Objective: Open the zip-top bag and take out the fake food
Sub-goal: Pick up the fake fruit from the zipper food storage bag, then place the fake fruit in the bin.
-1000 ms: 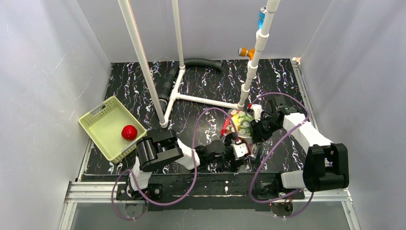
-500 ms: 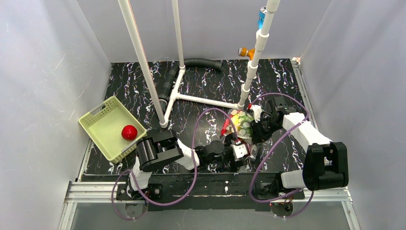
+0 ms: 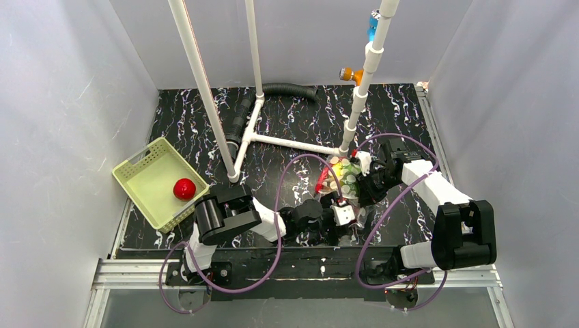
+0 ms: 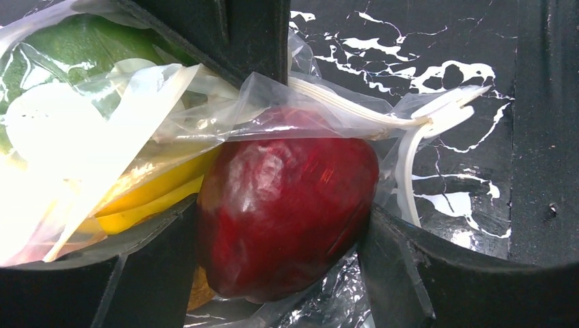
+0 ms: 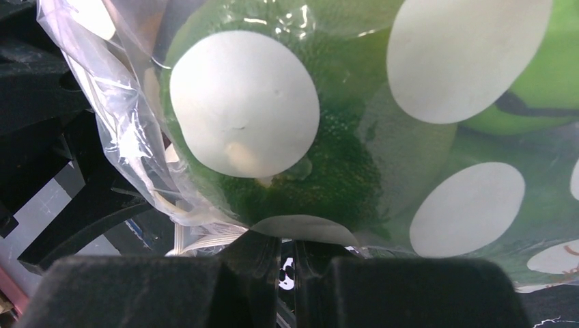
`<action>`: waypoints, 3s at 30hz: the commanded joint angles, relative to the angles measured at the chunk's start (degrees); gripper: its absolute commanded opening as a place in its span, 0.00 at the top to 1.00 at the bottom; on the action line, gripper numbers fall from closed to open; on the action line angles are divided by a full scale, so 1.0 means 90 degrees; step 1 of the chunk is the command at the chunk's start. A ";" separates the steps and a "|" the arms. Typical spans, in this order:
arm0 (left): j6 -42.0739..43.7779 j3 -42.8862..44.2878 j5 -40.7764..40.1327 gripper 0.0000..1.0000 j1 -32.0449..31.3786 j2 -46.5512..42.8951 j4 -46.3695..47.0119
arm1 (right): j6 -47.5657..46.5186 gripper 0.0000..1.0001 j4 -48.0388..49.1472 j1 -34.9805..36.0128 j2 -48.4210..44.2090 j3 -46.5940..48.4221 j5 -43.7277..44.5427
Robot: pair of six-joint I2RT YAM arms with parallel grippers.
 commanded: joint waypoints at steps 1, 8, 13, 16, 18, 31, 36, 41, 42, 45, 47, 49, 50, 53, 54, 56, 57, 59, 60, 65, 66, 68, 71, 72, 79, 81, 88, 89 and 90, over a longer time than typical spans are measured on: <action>-0.0014 0.0058 -0.0143 0.67 -0.0035 -0.0269 -0.0368 | -0.0051 0.85 -0.0176 0.0054 0.0023 0.0232 -0.0071; -0.0387 -0.0179 -0.0304 0.96 -0.0035 -0.0869 -0.0841 | -0.0024 0.85 -0.0133 0.0048 -0.0021 0.0249 0.0014; -0.0829 -0.0439 -0.0394 1.00 -0.0035 -0.1335 -0.1140 | -0.0031 0.84 -0.0137 0.0036 -0.0060 0.0275 -0.0009; -0.1080 -0.0557 -0.0426 1.00 -0.0035 -0.1532 -0.1181 | -0.0028 0.83 -0.0157 0.0014 -0.0093 0.0294 -0.0073; -0.1192 -0.0603 -0.0446 1.00 -0.0035 -0.1653 -0.1202 | -0.0040 0.83 -0.0170 0.0004 -0.0121 0.0296 -0.0122; -0.2002 -0.0761 -0.0259 1.00 -0.0034 -0.2565 -0.2312 | -0.0087 0.68 -0.0232 -0.0136 -0.0328 0.0326 -0.0429; -0.2002 -0.0776 -0.0294 1.00 -0.0035 -0.2693 -0.2451 | -0.0090 0.67 -0.0240 -0.0156 -0.0357 0.0339 -0.0482; -0.2002 -0.0873 -0.0419 1.00 -0.0035 -0.2950 -0.2543 | -0.0116 0.66 -0.0257 -0.0171 -0.0392 0.0339 -0.0554; -0.2095 -0.0901 -0.0442 1.00 -0.0033 -0.3022 -0.2558 | -0.0110 0.66 -0.0263 -0.0174 -0.0397 0.0344 -0.0560; -0.2248 -0.0978 -0.0473 1.00 -0.0040 -0.3230 -0.2614 | -0.0122 0.66 -0.0266 -0.0176 -0.0413 0.0349 -0.0599; -0.2296 -0.1004 -0.0455 1.00 -0.0035 -0.3349 -0.2653 | -0.0121 0.66 -0.0273 -0.0185 -0.0420 0.0356 -0.0622; -0.2367 -0.1040 -0.0398 1.00 -0.0030 -0.3460 -0.2703 | -0.0123 0.66 -0.0282 -0.0186 -0.0435 0.0352 -0.0651; -0.2413 -0.1057 -0.0382 1.00 -0.0033 -0.3518 -0.2731 | -0.0128 0.66 -0.0281 -0.0186 -0.0437 0.0358 -0.0657; -0.2518 -0.1113 -0.0306 1.00 -0.0035 -0.3717 -0.2844 | -0.0142 0.66 -0.0294 -0.0187 -0.0451 0.0363 -0.0691; -0.2565 -0.1140 -0.0274 1.00 -0.0040 -0.3769 -0.2896 | -0.0143 0.66 -0.0297 -0.0195 -0.0450 0.0367 -0.0700; -0.2646 -0.1207 -0.0215 1.00 -0.0035 -0.3991 -0.3016 | -0.0139 0.66 -0.0301 -0.0196 -0.0455 0.0368 -0.0712; -0.2683 -0.1224 -0.0179 1.00 -0.0038 -0.4103 -0.3142 | -0.0145 0.66 -0.0303 -0.0196 -0.0456 0.0364 -0.0713; -0.2735 -0.1244 -0.0134 1.00 -0.0035 -0.4365 -0.3458 | -0.0154 0.66 -0.0305 -0.0196 -0.0445 0.0376 -0.0720; -0.2764 -0.1270 -0.0118 1.00 -0.0035 -0.4526 -0.3610 | -0.0153 0.66 -0.0311 -0.0196 -0.0446 0.0378 -0.0730; -0.2918 -0.1432 -0.0119 1.00 -0.0032 -0.5351 -0.4348 | -0.0159 0.66 -0.0319 -0.0196 -0.0446 0.0383 -0.0732; -0.2949 -0.1459 -0.0147 1.00 -0.0034 -0.5521 -0.4504 | -0.0164 0.66 -0.0316 -0.0196 -0.0439 0.0388 -0.0729; -0.3062 -0.1508 -0.0226 1.00 -0.0032 -0.5860 -0.4883 | -0.0166 0.66 -0.0317 -0.0199 -0.0441 0.0384 -0.0727; -0.3207 -0.1623 -0.0408 1.00 -0.0025 -0.6399 -0.5530 | -0.0162 0.65 -0.0306 -0.0205 -0.0444 0.0384 -0.0722; -0.3259 -0.1666 -0.0490 1.00 -0.0024 -0.6585 -0.5695 | -0.0164 0.66 -0.0312 -0.0206 -0.0438 0.0383 -0.0722; -0.3444 -0.1936 -0.0999 1.00 -0.0021 -0.8006 -0.6919 | -0.0162 0.66 -0.0316 -0.0206 -0.0422 0.0381 -0.0713; -0.3496 -0.1926 -0.1190 1.00 -0.0016 -0.8357 -0.7307 | -0.0164 0.66 -0.0314 -0.0206 -0.0412 0.0379 -0.0710; -0.3727 -0.1646 -0.2061 1.00 -0.0011 -0.9241 -0.8784 | -0.0160 0.66 -0.0309 -0.0206 -0.0383 0.0389 -0.0698; -0.3746 -0.1598 -0.2168 1.00 -0.0015 -0.9314 -0.8923 | -0.0162 0.66 -0.0306 -0.0206 -0.0387 0.0389 -0.0693; -0.3770 -0.1552 -0.2288 1.00 -0.0013 -0.9375 -0.9070 | -0.0167 0.65 -0.0305 -0.0201 -0.0374 0.0389 -0.0686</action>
